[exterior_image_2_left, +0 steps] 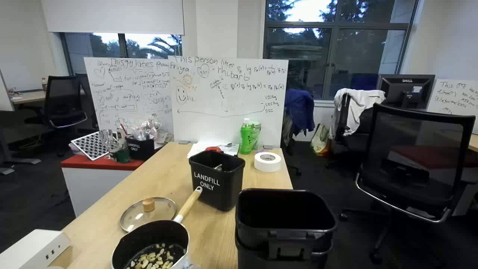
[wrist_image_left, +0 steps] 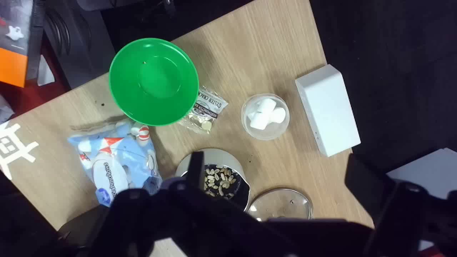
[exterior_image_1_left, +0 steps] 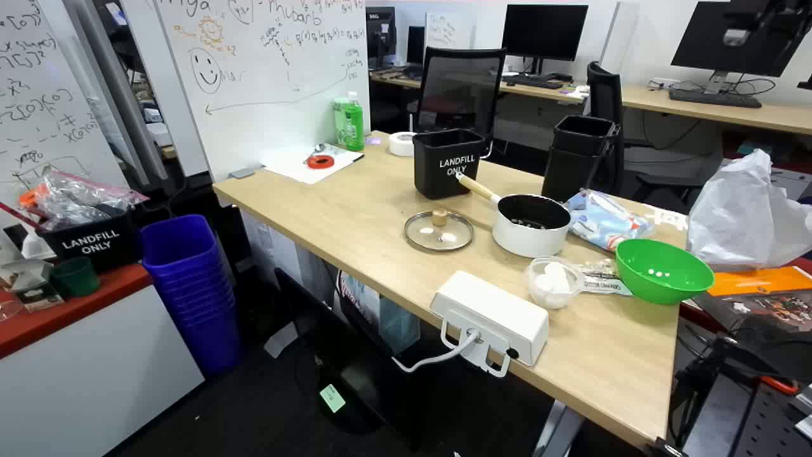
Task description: Put the lid on the white pot.
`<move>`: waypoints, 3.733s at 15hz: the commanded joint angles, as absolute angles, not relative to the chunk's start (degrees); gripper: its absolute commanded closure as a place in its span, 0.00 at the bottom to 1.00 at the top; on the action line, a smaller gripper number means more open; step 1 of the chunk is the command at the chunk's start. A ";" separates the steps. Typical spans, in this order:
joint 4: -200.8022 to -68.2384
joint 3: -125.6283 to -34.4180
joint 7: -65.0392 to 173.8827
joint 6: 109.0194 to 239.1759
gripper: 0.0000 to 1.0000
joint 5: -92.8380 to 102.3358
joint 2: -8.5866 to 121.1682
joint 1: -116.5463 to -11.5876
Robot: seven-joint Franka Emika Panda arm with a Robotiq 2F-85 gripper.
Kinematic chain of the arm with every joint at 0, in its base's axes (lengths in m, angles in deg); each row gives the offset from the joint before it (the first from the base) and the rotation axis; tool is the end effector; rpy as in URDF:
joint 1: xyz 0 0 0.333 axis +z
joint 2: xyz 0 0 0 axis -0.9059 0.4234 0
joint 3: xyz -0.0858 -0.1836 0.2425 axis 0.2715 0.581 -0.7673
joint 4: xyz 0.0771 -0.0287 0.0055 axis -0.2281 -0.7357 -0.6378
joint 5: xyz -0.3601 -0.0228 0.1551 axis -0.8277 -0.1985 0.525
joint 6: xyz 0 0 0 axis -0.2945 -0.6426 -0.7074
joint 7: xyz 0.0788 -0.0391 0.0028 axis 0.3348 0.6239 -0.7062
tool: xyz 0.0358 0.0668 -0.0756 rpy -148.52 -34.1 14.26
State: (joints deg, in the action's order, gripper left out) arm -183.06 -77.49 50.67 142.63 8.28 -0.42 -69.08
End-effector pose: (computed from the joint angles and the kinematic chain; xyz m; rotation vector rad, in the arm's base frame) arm 0.3377 -0.0678 0.5321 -3.0483 0.2707 -0.0683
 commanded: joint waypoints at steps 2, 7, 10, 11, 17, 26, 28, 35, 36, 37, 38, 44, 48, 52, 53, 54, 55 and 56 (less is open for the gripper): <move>-182.90 -77.94 50.34 142.46 0.00 8.60 -0.33 -69.69; -182.90 -77.94 50.34 142.46 0.00 8.61 -0.33 -69.69; -182.43 -78.53 50.26 142.02 0.00 9.40 1.37 -68.77; -182.14 -78.92 50.46 142.10 0.00 9.90 2.31 -68.35; -178.96 -81.30 52.16 145.65 0.00 15.69 12.19 -65.37; -173.82 -82.19 57.23 147.46 0.00 20.03 20.97 -65.37; -173.81 -82.20 57.34 147.40 0.00 20.04 20.70 -65.38; -172.51 -82.64 60.17 147.04 0.00 21.07 22.64 -65.33; -171.24 -83.85 65.39 146.42 0.00 20.28 24.24 -65.67; -170.41 -85.05 70.46 147.02 0.00 19.97 25.55 -65.73; -169.27 -86.18 74.74 147.96 0.00 20.07 27.19 -65.49; -158.86 -88.76 97.67 157.69 0.00 20.73 42.35 -63.95; -153.11 -86.20 108.25 163.92 0.00 21.29 52.09 -63.36; -149.68 -83.71 120.23 168.66 0.00 20.67 58.38 -62.17; -151.15 -84.28 114.93 167.36 0.00 20.59 56.91 -63.04; -150.49 -84.06 117.09 168.09 0.00 20.58 58.00 -62.79; -150.04 -83.98 118.33 168.25 0.00 20.57 58.51 -62.56; -149.88 -83.96 118.98 168.26 0.00 20.55 58.51 -62.38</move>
State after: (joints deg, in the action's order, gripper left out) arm -149.97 -84.69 119.20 168.42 20.26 58.50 -63.03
